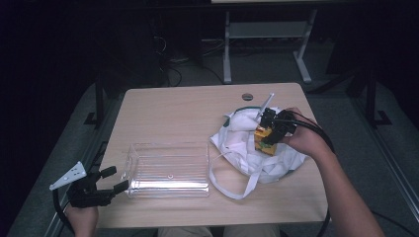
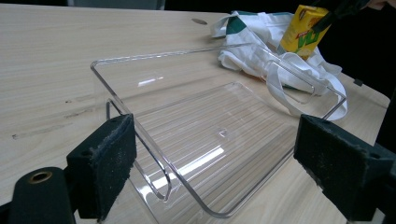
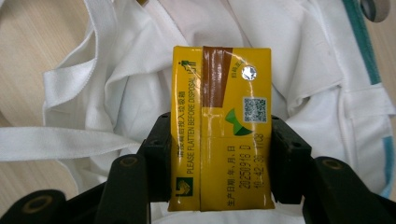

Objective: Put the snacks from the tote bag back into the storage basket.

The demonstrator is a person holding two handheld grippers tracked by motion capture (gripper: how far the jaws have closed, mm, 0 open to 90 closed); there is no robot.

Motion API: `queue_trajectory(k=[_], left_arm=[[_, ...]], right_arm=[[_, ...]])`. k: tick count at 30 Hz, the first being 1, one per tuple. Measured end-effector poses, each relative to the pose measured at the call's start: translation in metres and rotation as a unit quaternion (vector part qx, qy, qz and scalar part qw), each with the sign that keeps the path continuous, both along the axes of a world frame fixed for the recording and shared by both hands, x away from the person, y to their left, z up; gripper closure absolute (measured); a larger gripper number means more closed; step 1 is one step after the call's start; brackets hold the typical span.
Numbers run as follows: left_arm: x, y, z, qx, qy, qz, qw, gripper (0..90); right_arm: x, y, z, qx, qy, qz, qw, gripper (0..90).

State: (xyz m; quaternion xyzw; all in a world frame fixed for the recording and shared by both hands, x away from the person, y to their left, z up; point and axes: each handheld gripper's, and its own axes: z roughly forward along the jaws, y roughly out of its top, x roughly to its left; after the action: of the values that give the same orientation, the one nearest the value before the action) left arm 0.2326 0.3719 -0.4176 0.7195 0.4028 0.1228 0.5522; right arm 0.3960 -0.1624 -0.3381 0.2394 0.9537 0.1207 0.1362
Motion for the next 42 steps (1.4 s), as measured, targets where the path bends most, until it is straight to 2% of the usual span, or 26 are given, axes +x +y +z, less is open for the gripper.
queue_trajectory(k=[12,17,21,28,39,42], left_arm=[[0.000,0.001,0.000,0.000,0.001,0.000,1.0000,12.8],[0.000,0.000,0.000,-0.004,-0.001,-0.001,1.0000,12.7],[0.000,0.001,0.000,-0.005,-0.003,0.001,1.0000,12.7],[0.000,0.001,0.000,-0.005,-0.003,0.000,1.0000,12.8],[-0.001,0.001,0.000,-0.004,-0.005,0.000,1.0000,12.7],[-0.001,0.001,0.000,-0.004,-0.005,0.000,1.0000,12.7]], right_arm=[[-0.007,-0.006,0.023,0.024,-0.003,-0.001,0.9997,50.8],[-0.013,-0.002,0.028,0.020,-0.006,0.006,0.9998,50.8],[-0.016,0.001,0.031,0.029,0.003,0.017,0.9994,50.9],[-0.022,0.005,0.042,0.044,0.006,0.030,0.9986,51.0],[-0.036,0.017,0.059,0.054,0.002,0.058,0.9968,51.0],[-0.041,0.022,0.065,0.067,0.005,0.073,0.9951,51.0]])
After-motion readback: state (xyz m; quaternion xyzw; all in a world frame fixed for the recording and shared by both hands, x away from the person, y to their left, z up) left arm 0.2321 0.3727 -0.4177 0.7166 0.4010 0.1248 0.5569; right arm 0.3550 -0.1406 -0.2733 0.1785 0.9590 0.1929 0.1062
